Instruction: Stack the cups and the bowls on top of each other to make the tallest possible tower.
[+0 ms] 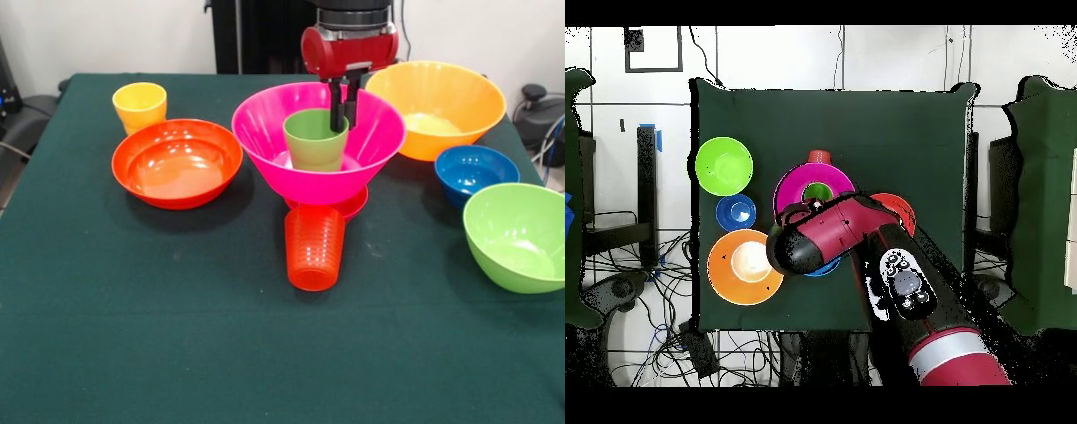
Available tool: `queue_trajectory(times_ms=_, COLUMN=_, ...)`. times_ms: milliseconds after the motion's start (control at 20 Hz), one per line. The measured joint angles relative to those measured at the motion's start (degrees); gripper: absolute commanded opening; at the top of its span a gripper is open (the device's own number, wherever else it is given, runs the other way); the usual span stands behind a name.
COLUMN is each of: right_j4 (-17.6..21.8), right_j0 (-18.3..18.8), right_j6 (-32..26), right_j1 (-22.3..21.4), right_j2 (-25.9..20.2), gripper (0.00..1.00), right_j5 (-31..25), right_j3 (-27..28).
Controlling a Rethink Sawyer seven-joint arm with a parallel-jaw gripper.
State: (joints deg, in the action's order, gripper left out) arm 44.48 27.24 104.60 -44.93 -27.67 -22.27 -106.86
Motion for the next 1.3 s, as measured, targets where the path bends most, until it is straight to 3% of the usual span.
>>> queue_trajectory(times_ms=550, right_j4=-0.01, right_j0=0.0, right_j6=0.0, right_j1=-0.01, right_j2=0.01, gripper=0.0, right_j5=0.0, right_j3=-0.19)
queue_trajectory(times_ms=600, right_j4=-0.01, right_j0=0.01, right_j6=0.0, right_j1=-0.01, right_j2=0.0, gripper=1.0, right_j5=0.0, right_j3=-0.21)
queue_trajectory(times_ms=1300, right_j4=-0.02, right_j0=0.07, right_j6=0.0, right_j1=-0.01, right_j2=0.01, gripper=1.0, right_j5=0.0, right_j3=-0.34)
